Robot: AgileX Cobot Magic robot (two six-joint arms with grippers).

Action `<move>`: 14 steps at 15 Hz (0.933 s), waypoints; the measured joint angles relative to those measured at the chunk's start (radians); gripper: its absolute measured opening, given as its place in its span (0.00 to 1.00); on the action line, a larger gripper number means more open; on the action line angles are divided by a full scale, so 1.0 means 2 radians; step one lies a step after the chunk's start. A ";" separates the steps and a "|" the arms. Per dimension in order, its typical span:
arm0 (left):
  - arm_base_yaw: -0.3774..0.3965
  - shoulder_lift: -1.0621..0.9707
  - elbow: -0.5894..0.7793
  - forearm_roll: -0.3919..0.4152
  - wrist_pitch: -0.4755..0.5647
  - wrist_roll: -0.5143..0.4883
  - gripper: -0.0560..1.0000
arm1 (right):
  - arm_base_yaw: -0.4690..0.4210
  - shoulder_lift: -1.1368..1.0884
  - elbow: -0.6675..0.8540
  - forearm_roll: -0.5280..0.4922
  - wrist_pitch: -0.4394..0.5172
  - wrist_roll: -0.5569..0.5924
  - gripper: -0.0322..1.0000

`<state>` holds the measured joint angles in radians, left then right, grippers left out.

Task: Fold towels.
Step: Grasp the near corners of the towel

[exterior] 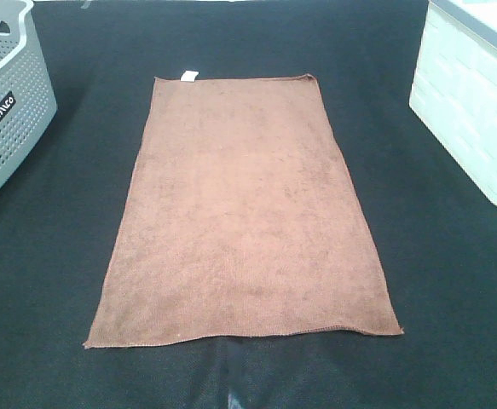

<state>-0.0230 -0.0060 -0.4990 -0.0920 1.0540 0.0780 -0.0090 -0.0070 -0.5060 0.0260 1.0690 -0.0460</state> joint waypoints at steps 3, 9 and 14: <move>0.000 0.000 0.000 0.000 0.000 0.000 0.64 | 0.000 0.000 0.000 0.000 0.000 0.000 0.87; 0.000 0.000 0.000 0.000 0.000 0.000 0.64 | 0.000 0.000 0.000 0.000 0.000 0.000 0.87; 0.000 0.000 0.000 0.000 0.000 0.000 0.64 | 0.000 0.000 0.000 0.000 0.000 0.000 0.87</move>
<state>-0.0230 -0.0060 -0.4990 -0.0920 1.0540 0.0780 -0.0090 -0.0070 -0.5060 0.0260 1.0690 -0.0460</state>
